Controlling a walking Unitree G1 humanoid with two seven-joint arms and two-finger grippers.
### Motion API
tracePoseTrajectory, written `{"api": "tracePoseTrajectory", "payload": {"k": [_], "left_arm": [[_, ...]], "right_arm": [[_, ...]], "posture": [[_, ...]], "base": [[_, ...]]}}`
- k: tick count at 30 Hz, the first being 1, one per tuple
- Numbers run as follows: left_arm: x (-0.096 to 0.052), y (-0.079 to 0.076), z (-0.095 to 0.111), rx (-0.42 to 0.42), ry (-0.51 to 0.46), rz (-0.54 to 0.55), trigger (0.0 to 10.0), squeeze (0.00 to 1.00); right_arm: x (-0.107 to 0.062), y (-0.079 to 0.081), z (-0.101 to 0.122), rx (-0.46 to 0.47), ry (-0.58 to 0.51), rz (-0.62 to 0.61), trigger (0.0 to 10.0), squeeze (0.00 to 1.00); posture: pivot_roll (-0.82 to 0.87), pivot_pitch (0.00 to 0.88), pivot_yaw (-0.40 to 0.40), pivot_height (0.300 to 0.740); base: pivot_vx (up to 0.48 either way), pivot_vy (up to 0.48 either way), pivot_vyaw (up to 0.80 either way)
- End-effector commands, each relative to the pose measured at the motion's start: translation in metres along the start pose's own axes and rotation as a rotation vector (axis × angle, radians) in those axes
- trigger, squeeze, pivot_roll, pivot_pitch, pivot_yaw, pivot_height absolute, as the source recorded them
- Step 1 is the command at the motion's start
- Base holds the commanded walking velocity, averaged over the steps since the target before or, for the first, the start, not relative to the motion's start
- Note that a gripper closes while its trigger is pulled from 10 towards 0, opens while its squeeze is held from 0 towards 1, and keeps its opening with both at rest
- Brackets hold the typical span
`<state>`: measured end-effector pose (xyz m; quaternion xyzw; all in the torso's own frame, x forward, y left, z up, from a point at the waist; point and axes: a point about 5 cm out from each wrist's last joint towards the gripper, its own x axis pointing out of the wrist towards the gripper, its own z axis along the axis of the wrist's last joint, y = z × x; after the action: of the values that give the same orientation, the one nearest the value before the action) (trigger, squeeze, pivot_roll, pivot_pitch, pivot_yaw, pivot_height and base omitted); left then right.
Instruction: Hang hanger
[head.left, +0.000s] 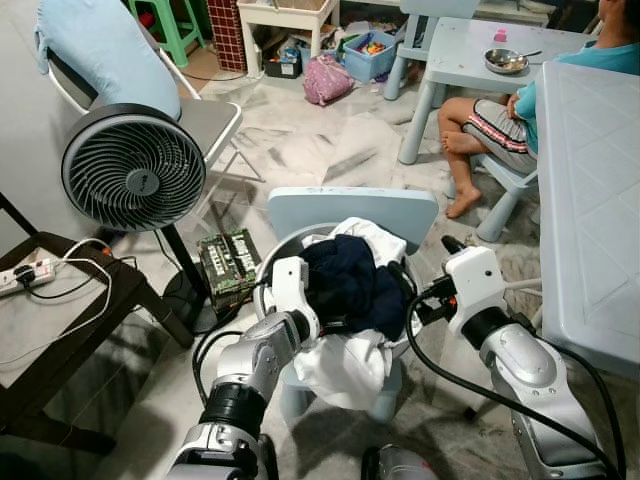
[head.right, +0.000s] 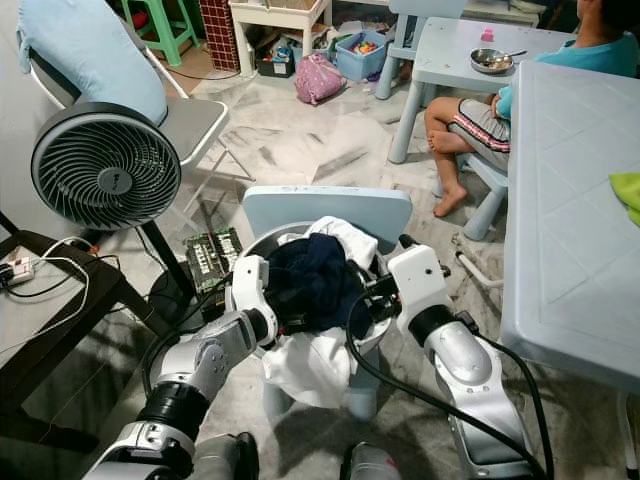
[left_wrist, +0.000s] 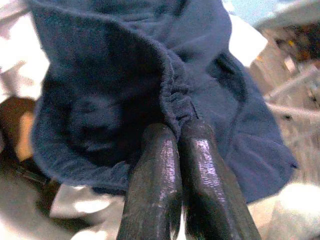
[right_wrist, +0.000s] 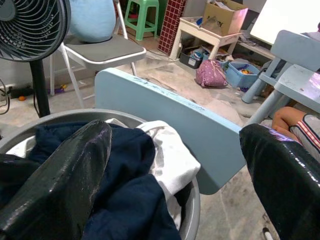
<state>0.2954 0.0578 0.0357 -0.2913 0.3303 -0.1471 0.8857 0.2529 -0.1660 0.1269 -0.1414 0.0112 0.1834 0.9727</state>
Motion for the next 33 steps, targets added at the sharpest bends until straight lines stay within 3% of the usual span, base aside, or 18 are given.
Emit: {"api": "tracePoseTrajectory", "payload": {"k": [1, 2, 4, 5, 9, 10, 11, 12, 14, 16, 17, 24, 26, 28, 29, 30, 32, 33], "left_arm": [[-0.001, -0.003, -0.008, -0.052, 0.04, 0.017, 0.0, 0.0], [-0.006, -0.003, -0.008, 0.056, 0.061, -0.009, 0.0, 0.0], [-0.007, -0.004, -0.009, 0.083, 0.067, -0.016, 0.0, 0.0], [-0.013, -0.008, -0.012, 0.174, 0.104, -0.067, 0.0, 0.0], [-0.019, -0.01, -0.015, 0.225, 0.135, -0.101, 0.0, 0.0], [-0.023, -0.011, -0.015, 0.284, 0.144, -0.12, 0.0, 0.0], [-0.033, -0.008, -0.015, 0.335, 0.16, -0.142, 0.0, 0.0], [-0.033, -0.008, -0.015, 0.335, 0.16, -0.142, 0.0, 0.0], [-0.046, -0.004, -0.012, 0.36, 0.162, -0.155, 0.0, 0.0], [-0.06, 0.003, -0.005, 0.429, 0.15, -0.147, 0.0, 0.0], [-0.072, 0.004, 0.002, 0.453, 0.145, -0.163, 0.0, 0.0], [-0.094, 0.005, 0.007, 0.471, 0.157, -0.176, 0.0, 0.0], [-0.096, 0.021, -0.005, 0.48, 0.197, -0.115, 0.0, 0.0], [-0.096, 0.026, -0.008, 0.469, 0.202, -0.09, 0.0, 0.0], [-0.093, 0.037, -0.01, 0.452, 0.199, -0.022, 0.0, 0.0], [-0.091, 0.04, -0.01, 0.435, 0.195, -0.003, 2.4, 0.0], [-0.089, 0.043, -0.006, 0.413, 0.184, 0.019, 5.3, 0.0], [-0.087, 0.045, -0.003, 0.418, 0.179, 0.041, 10.0, 0.0]], "right_arm": [[0.001, 0.003, -0.001, -0.005, -0.003, 0.024, 10.0, 0.0], [0.002, 0.003, -0.001, -0.007, -0.003, 0.025, 10.0, 0.0], [0.002, 0.003, -0.001, -0.007, -0.003, 0.025, 10.0, 0.0], [0.002, 0.002, 0.0, -0.009, -0.004, 0.025, 10.0, 0.0], [0.003, 0.002, 0.0, -0.011, -0.004, 0.024, 10.0, 0.0], [0.003, 0.002, 0.0, -0.012, -0.005, 0.024, 10.0, 0.0], [0.003, 0.001, 0.0, -0.014, -0.006, 0.024, 10.0, 0.0], [0.003, 0.001, 0.0, -0.014, -0.006, 0.024, 10.0, 0.0], [0.003, 0.001, 0.0, -0.016, -0.007, 0.024, 10.0, 0.0], [0.003, 0.0, 0.0, -0.018, -0.007, 0.024, 10.0, 0.0], [0.004, 0.0, 0.0, -0.018, -0.008, 0.026, 10.0, 0.0], [0.009, 0.002, 0.0, -0.017, -0.015, 0.037, 10.0, 0.0], [0.01, 0.002, 0.0, -0.017, -0.017, 0.04, 10.0, 0.0], [0.011, 0.002, 0.0, -0.017, -0.018, 0.041, 10.0, 0.0], [0.011, 0.002, 0.001, -0.02, -0.02, 0.042, 10.0, 0.0], [0.011, 0.002, 0.001, -0.021, -0.02, 0.042, 10.0, 0.0], [0.011, 0.001, 0.001, -0.024, -0.02, 0.043, 10.0, 0.0], [0.01, 0.001, 0.001, -0.027, -0.02, 0.042, 10.0, 0.0]], "posture": [[-0.11, 0.083, 0.017, 0.74], [-0.11, 0.083, 0.017, 0.74], [-0.11, 0.083, 0.017, 0.74], [-0.11, 0.083, 0.019, 0.74], [-0.11, 0.083, 0.019, 0.74], [-0.11, 0.083, 0.019, 0.74], [-0.1, 0.082, 0.019, 0.74], [-0.1, 0.082, 0.019, 0.74], [-0.1, 0.081, 0.018, 0.74], [-0.09, 0.081, 0.017, 0.74], [-0.08, 0.079, 0.016, 0.74], [-0.07, 0.077, 0.011, 0.74], [-0.06, 0.077, 0.011, 0.74], [-0.06, 0.08, 0.008, 0.74], [-0.06, 0.08, 0.008, 0.74], [-0.06, 0.08, 0.008, 0.74], [-0.07, 0.082, 0.003, 0.74], [-0.07, 0.082, 0.003, 0.74]], "base": [[0.0, 0.0, 0.0], [0.0, 0.0, 0.0], [0.0, 0.0, 0.0], [0.0, 0.0, 0.0], [0.0, 0.0, 0.0], [0.0, 0.0, 0.0], [0.0, 0.0, 0.0], [0.0, 0.0, 0.0], [0.0, 0.0, 0.0], [0.0, 0.0, 0.0], [0.0, 0.0, 0.0], [0.0, 0.0, 0.0], [0.0, 0.0, 0.0], [0.0, 0.0, 0.0], [0.0, 0.0, 0.0], [0.0, 0.0, 0.0], [0.0, 0.0, 0.0], [0.0, 0.0, 0.0]]}}
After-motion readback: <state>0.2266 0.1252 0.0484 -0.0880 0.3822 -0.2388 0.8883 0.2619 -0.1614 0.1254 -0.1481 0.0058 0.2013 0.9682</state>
